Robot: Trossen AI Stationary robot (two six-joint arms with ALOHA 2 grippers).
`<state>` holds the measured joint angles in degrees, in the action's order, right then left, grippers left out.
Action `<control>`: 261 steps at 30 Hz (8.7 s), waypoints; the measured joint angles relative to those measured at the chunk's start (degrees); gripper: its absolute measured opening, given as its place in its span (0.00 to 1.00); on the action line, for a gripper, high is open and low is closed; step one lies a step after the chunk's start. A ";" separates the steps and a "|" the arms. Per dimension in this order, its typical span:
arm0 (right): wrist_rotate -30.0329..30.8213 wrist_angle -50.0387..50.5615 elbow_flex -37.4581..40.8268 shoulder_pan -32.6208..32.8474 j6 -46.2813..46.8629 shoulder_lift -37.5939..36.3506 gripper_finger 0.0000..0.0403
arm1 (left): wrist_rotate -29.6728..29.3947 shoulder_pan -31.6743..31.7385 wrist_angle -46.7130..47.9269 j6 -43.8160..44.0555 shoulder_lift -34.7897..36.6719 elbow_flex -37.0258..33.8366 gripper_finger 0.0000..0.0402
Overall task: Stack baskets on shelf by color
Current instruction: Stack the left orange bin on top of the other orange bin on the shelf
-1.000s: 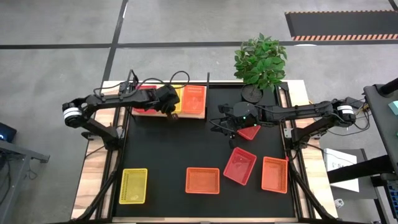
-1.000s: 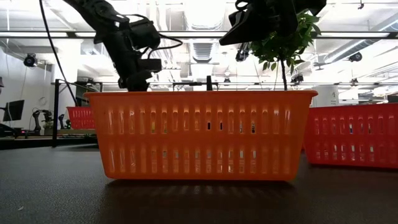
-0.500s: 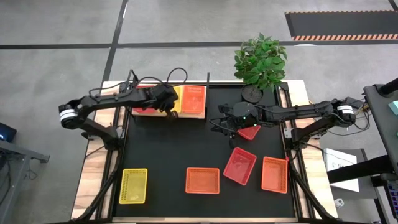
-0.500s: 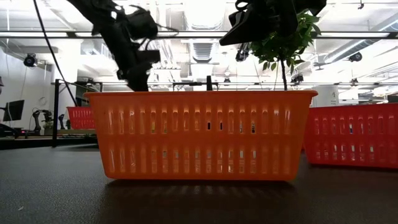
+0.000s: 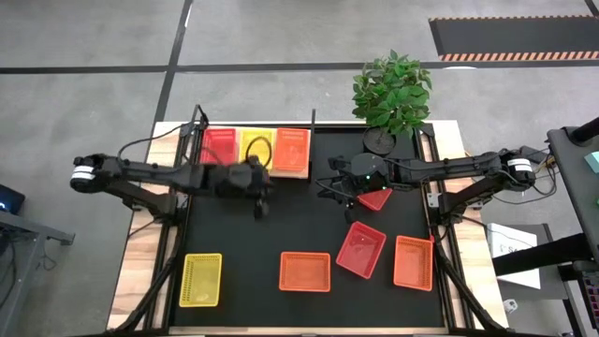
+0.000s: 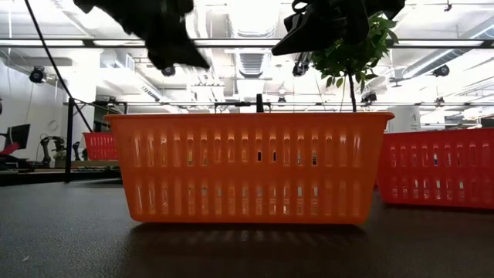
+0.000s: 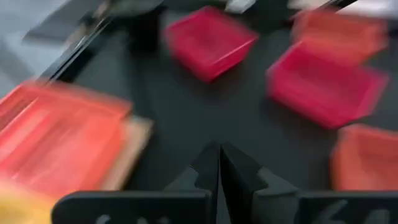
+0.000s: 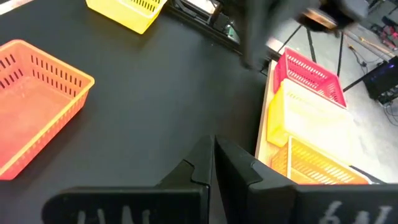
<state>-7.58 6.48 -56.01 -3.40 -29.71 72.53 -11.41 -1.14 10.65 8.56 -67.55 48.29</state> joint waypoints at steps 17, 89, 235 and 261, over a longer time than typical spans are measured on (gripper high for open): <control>-0.43 -6.44 2.93 0.15 4.40 -0.02 0.02 | -1.49 -20.29 -36.85 -1.77 -9.62 -8.45 0.00; -0.37 -14.05 5.41 6.16 4.74 -0.02 0.09 | -5.80 -20.32 -35.68 -0.38 -14.82 -7.76 0.00; 22.91 50.60 -73.99 -3.35 22.34 45.31 0.03 | -31.00 -21.93 -0.65 -25.99 31.54 -8.57 0.00; 20.62 56.24 -73.90 -7.74 18.81 51.47 0.04 | -30.96 -21.93 -2.65 -29.03 31.54 -8.57 0.00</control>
<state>13.04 62.72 -129.91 -11.14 -10.90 124.01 -42.37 -23.07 7.99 -20.47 -36.01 39.72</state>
